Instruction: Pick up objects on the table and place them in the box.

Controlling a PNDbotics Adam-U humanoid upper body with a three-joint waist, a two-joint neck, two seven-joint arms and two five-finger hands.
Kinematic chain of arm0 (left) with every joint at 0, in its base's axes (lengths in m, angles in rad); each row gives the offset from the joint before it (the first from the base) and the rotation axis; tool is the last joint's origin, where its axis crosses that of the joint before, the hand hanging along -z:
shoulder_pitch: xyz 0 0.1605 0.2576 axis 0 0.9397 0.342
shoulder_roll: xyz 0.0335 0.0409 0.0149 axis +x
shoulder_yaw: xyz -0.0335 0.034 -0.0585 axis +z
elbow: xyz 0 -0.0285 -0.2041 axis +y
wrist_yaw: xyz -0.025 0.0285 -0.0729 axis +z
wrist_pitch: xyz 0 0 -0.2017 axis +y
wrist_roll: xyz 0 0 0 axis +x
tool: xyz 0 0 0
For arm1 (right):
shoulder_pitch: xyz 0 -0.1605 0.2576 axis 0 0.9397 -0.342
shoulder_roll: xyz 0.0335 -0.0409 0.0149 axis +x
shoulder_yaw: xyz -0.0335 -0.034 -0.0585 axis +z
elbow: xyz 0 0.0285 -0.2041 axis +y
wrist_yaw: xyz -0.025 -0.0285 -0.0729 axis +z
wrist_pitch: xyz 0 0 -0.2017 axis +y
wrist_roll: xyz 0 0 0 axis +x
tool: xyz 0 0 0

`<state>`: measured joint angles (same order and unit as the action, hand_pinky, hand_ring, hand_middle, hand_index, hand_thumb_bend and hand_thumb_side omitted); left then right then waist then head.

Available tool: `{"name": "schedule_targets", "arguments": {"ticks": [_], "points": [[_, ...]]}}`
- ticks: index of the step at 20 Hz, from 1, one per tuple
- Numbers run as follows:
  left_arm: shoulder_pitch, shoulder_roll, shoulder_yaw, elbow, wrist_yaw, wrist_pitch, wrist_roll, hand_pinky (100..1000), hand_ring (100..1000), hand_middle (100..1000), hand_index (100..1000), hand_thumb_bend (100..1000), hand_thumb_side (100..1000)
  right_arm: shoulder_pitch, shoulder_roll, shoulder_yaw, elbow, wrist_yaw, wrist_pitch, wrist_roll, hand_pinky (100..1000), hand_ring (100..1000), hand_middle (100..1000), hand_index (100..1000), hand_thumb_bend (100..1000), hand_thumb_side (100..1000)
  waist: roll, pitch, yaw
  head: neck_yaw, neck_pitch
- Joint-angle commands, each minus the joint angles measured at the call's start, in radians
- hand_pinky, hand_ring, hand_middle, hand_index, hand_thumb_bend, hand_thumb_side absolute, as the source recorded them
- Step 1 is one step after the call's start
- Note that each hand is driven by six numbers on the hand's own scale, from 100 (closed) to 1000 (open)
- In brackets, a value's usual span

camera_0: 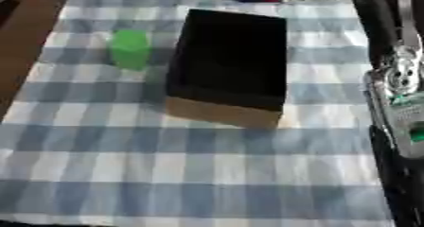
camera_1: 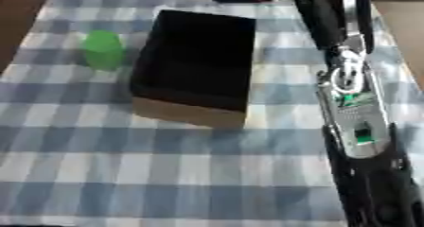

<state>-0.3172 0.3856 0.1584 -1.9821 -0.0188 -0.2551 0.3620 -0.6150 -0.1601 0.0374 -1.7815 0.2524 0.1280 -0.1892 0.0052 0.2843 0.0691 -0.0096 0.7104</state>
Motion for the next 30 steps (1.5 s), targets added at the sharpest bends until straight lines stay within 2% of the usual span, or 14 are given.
{"name": "schedule_targets", "arguments": {"ticks": [1, 4, 8, 13, 17, 20, 25, 27, 30], "points": [[-0.009, 0.022, 0.009, -0.018, -0.001, 0.000, 0.000, 1000, 682, 569, 815, 258, 297, -0.009, 0.000, -0.002, -0.021, -0.001, -0.002, 0.004, 838, 888, 723, 919, 100, 748, 0.004, -0.022, 0.001, 0.004, 0.007], [-0.010, 0.047, 0.009, -0.018, -0.008, 0.010, 0.001, 996, 681, 568, 816, 256, 283, -0.006, 0.003, -0.001, -0.021, -0.002, -0.002, 0.005, 838, 888, 723, 919, 100, 748, 0.004, -0.025, 0.003, 0.004, 0.008], [-0.017, 0.115, 0.010, -0.018, -0.026, 0.050, -0.005, 939, 682, 569, 824, 231, 239, -0.005, 0.003, 0.001, -0.018, -0.002, -0.001, 0.008, 838, 888, 723, 919, 100, 748, 0.003, -0.029, 0.002, 0.006, 0.010], [-0.047, 0.234, -0.007, 0.029, -0.091, 0.109, -0.069, 747, 703, 590, 855, 222, 100, -0.002, 0.001, 0.002, -0.014, 0.001, -0.001, 0.011, 838, 888, 723, 918, 100, 746, 0.009, -0.037, 0.004, 0.001, 0.018], [-0.077, 0.340, -0.044, 0.119, -0.156, 0.116, -0.134, 661, 711, 602, 862, 224, 100, 0.003, 0.000, 0.005, -0.012, 0.003, -0.002, 0.013, 838, 888, 722, 919, 100, 748, 0.015, -0.042, 0.004, 0.001, 0.020], [-0.104, 0.421, -0.076, 0.199, -0.206, 0.095, -0.184, 609, 727, 633, 876, 248, 100, 0.003, 0.003, 0.008, -0.010, 0.002, -0.002, 0.016, 838, 888, 722, 919, 100, 748, 0.015, -0.044, 0.001, 0.005, 0.017], [-0.148, 0.545, -0.142, 0.330, -0.286, 0.019, -0.265, 561, 773, 720, 923, 293, 100, -0.001, 0.008, 0.013, -0.006, 0.002, -0.002, 0.021, 838, 888, 722, 919, 100, 751, 0.015, -0.043, -0.015, 0.015, 0.015], [-0.171, 0.573, -0.182, 0.381, -0.321, -0.015, -0.299, 576, 781, 737, 930, 317, 100, -0.002, 0.009, 0.015, -0.004, 0.002, -0.002, 0.023, 838, 888, 722, 919, 100, 751, 0.015, -0.044, -0.018, 0.019, 0.015], [-0.215, 0.590, -0.218, 0.467, -0.375, -0.069, -0.354, 582, 793, 759, 938, 411, 100, -0.003, 0.011, 0.018, -0.002, 0.002, -0.002, 0.027, 838, 889, 722, 919, 100, 751, 0.016, -0.045, -0.022, 0.022, 0.014]]}}
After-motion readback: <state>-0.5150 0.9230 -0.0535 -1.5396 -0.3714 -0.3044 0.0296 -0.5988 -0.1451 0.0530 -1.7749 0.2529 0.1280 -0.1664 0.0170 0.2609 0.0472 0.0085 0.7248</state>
